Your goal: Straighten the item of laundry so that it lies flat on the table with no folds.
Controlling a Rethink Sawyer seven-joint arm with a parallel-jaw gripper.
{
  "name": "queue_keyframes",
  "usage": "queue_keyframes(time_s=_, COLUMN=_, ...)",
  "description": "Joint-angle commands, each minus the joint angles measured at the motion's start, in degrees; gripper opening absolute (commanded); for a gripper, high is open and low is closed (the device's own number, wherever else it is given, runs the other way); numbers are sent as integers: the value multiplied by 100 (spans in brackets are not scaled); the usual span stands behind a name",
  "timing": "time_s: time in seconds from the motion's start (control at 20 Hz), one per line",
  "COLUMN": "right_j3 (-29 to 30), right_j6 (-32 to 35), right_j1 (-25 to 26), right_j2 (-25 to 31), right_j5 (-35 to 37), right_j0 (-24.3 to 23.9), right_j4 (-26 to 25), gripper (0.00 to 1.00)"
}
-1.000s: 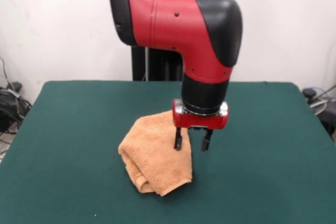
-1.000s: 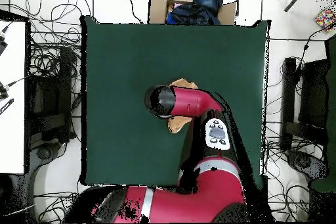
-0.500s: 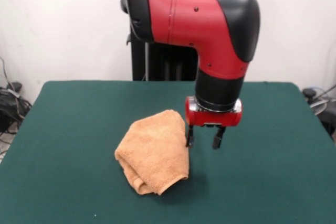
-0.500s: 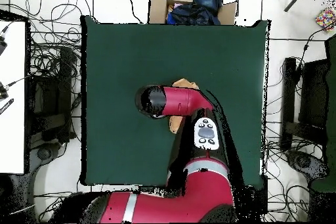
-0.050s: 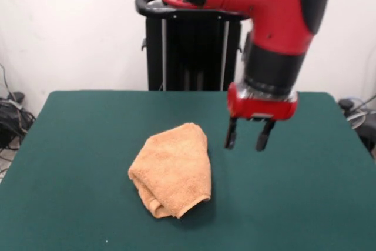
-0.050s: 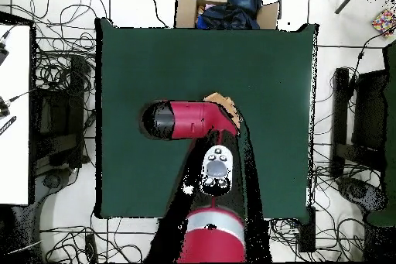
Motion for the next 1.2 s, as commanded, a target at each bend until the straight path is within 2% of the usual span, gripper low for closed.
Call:
queue_keyframes(time_s=0.05, right_j3=538, right_j6=656, right_j1=-440, right_j2=359, right_j5=914, right_j0=-280, right_j4=347, gripper=100)
queue_keyframes(time_s=0.2, right_j3=342, right_j6=554, right_j1=-246, right_j2=427, right_j5=787, right_j0=-399, right_j4=306, gripper=100)
queue_keyframes(time_s=0.4, right_j3=194, right_j6=999, right_j1=-180, right_j2=103, right_j5=494, right_j0=-112, right_j4=185, gripper=100)
queue_keyframes(time_s=0.7, right_j3=202, right_j6=1212, right_j1=-112, right_j2=170, right_j5=512, right_j0=-36, right_j4=380, gripper=100)
queue_keyframes(time_s=0.9, right_j3=196, right_j6=1114, right_j1=19, right_j2=271, right_j5=432, right_j0=-148, right_j4=395, gripper=100)
queue_keyframes(time_s=1.2, right_j3=22, right_j6=1102, right_j1=429, right_j2=223, right_j5=-109, right_j0=-258, right_j4=265, gripper=100)
